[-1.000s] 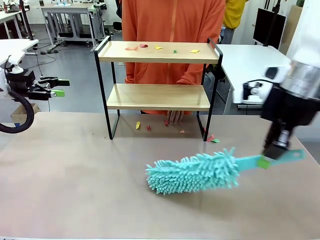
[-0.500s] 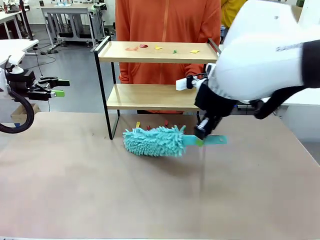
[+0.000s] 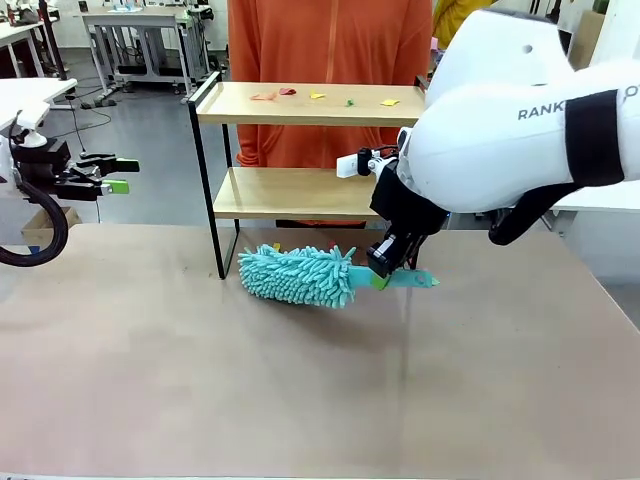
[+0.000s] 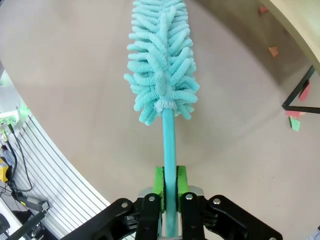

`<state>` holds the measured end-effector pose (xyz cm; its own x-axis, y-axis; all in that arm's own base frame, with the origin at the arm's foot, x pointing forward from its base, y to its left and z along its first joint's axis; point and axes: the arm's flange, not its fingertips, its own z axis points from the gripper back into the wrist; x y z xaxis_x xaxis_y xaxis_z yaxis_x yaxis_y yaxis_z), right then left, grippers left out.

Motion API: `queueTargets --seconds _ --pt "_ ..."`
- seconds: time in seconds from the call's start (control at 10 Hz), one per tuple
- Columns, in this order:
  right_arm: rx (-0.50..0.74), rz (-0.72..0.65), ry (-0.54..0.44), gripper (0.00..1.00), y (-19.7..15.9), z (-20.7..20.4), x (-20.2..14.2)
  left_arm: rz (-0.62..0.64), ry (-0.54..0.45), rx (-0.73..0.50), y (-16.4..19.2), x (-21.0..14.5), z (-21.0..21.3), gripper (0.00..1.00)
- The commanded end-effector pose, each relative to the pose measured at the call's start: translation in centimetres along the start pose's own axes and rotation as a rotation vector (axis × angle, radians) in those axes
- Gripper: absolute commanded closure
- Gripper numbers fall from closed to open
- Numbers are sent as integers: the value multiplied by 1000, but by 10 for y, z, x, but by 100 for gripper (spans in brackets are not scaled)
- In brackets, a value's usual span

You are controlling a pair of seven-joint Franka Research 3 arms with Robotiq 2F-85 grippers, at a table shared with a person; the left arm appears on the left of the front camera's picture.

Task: Clean the shelf.
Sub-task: Clean the specific section of the Shelf indicated by the human with the Duster.

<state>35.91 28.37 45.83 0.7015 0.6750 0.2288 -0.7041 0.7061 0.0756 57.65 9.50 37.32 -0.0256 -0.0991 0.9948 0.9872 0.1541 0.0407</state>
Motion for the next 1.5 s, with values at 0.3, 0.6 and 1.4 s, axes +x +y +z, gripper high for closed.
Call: queueTargets --seconds 0.3,0.6,1.4 --pt "-99 -20 -64 87 40 -3 35 -7 4 -1 -1 3 1 0" --pt "-203 -132 -137 87 54 -16 67 -7 4 -1 -1 3 1 0" --pt "-283 -254 -175 87 42 -52 102 -7 4 -1 -1 3 1 0"
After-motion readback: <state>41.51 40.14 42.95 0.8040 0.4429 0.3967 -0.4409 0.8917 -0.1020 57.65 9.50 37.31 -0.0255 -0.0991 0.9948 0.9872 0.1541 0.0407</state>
